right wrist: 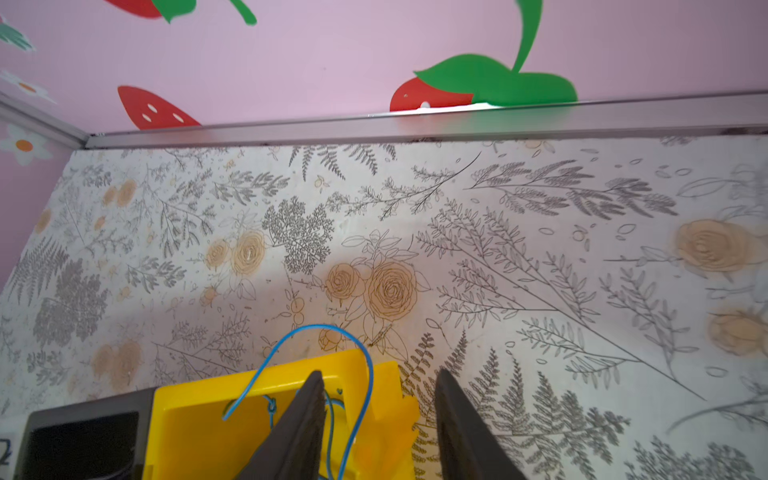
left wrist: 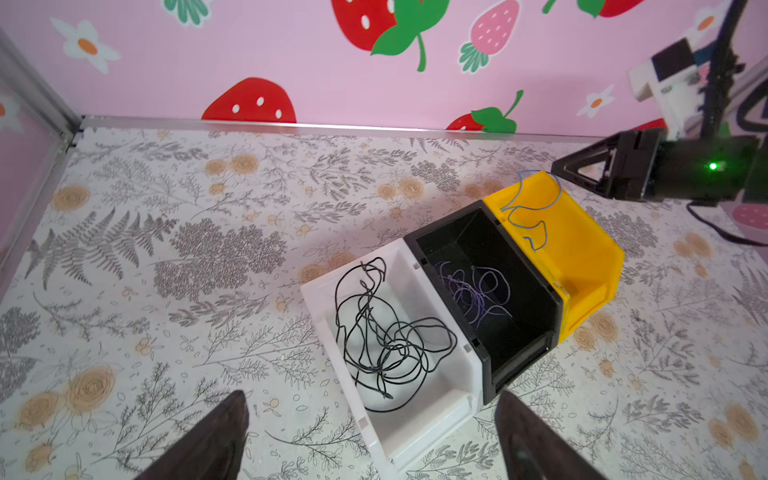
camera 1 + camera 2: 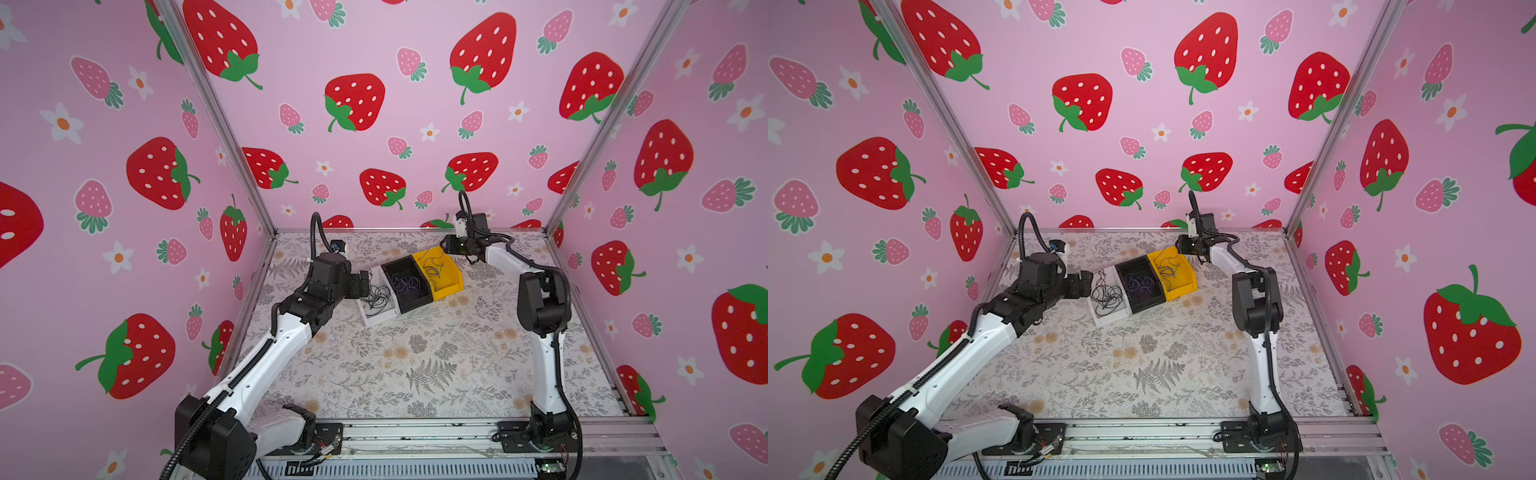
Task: Untangle the cables
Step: 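Lower the blue cable into the yellow bin and open the right gripper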
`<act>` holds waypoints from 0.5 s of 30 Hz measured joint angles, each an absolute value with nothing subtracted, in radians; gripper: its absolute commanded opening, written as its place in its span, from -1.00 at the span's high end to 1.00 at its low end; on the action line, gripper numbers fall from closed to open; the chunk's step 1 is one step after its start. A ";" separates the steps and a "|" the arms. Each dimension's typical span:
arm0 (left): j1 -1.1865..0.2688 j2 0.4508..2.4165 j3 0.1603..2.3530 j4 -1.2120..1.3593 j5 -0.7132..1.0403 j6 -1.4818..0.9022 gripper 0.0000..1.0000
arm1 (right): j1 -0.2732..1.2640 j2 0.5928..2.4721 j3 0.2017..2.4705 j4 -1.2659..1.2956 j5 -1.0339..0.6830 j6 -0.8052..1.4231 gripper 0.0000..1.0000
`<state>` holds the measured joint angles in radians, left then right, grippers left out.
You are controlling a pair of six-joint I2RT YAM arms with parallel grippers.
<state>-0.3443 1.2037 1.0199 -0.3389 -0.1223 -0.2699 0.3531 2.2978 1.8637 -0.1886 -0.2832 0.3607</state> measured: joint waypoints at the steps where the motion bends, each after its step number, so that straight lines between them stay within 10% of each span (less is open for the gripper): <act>1: -0.329 1.205 1.012 -0.342 -0.117 -0.283 -0.87 | 0.353 2.308 1.864 -0.189 -0.295 0.357 0.24; 15: -0.296 1.234 0.989 -0.361 -0.059 -0.346 -0.85 | 0.348 2.329 1.863 -0.134 -0.359 0.336 0.54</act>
